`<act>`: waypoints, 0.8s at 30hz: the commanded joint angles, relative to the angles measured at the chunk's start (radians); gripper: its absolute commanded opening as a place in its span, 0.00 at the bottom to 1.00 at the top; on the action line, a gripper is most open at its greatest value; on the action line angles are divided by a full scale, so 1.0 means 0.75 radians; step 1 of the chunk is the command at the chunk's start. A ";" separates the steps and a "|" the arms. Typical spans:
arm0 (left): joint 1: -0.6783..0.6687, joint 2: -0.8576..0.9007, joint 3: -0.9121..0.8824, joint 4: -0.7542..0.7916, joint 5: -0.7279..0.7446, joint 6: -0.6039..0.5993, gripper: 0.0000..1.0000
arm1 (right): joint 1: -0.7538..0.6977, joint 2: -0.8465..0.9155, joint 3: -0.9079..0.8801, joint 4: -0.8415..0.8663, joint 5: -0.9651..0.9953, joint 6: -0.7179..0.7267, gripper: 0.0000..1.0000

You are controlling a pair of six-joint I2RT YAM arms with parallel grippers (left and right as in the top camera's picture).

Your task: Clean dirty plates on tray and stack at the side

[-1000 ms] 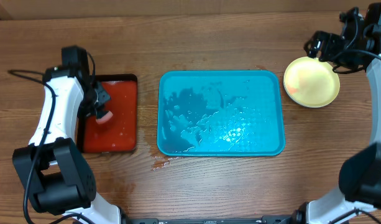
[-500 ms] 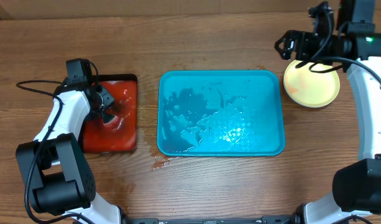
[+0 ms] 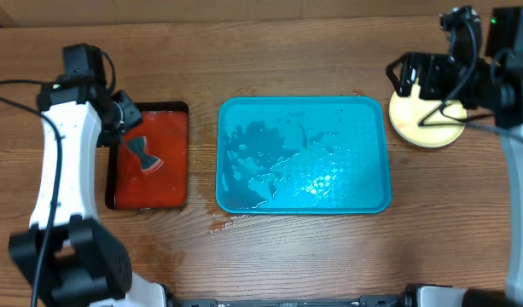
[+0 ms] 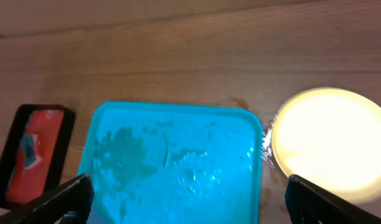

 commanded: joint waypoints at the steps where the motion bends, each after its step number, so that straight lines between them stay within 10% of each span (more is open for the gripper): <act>1: -0.002 -0.121 0.038 -0.032 0.008 0.065 0.65 | -0.001 -0.077 0.028 -0.057 0.090 -0.027 1.00; 5: -0.002 -0.221 0.030 -0.117 0.012 0.067 0.94 | -0.001 -0.170 -0.021 -0.166 0.091 -0.060 1.00; 24: -0.002 -0.942 -0.776 0.378 0.066 -0.032 1.00 | -0.001 -0.468 -0.708 0.260 0.100 -0.087 1.00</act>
